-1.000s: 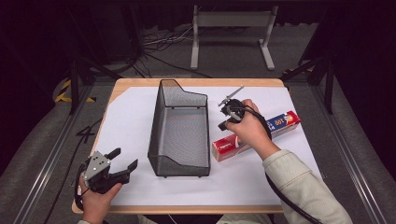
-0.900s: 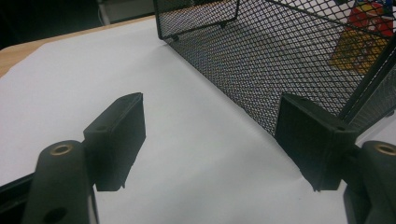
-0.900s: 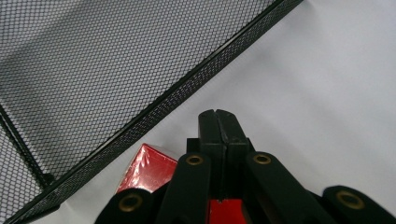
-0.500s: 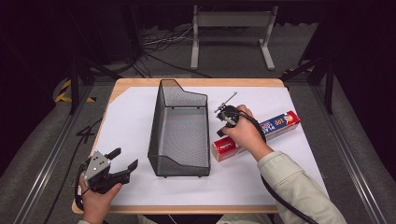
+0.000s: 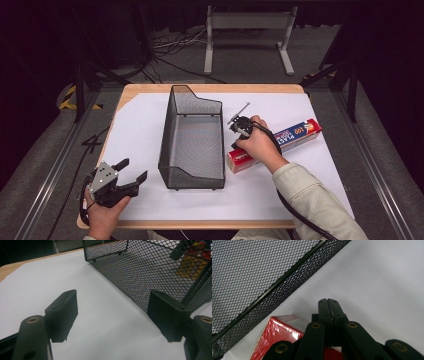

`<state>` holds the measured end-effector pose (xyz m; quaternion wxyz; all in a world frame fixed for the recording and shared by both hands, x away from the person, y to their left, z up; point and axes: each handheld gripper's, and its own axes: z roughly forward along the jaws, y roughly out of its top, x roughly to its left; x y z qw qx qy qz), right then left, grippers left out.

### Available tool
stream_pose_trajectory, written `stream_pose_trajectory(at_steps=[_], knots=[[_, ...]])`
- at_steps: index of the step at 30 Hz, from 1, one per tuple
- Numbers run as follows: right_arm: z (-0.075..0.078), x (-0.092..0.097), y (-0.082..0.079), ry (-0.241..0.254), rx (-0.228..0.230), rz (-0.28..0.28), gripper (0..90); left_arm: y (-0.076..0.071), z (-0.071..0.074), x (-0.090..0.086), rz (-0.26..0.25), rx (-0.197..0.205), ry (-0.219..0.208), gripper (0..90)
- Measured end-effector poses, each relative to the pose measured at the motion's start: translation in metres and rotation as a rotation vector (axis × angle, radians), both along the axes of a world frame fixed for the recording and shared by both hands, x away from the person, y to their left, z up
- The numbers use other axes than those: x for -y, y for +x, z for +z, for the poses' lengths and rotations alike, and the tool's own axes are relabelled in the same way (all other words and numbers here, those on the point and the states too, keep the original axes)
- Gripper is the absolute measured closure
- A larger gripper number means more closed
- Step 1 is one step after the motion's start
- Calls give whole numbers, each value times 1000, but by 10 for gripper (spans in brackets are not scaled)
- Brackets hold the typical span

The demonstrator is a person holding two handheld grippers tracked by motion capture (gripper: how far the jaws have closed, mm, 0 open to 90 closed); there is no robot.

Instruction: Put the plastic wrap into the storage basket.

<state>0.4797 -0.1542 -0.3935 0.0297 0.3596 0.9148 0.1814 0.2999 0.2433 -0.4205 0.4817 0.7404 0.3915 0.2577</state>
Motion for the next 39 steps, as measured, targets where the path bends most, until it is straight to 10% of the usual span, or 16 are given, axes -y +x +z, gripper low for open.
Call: stream_pose_trajectory(at_steps=[11, 39], knots=[[-1, 0, -7, -32, -98, 12, 900, -1, 0, -2, 4, 3, -6, 254], [-7, 42, -72, -112, -148, 125, 900, 1, 0, 0, 8, 2, -1, 255]])
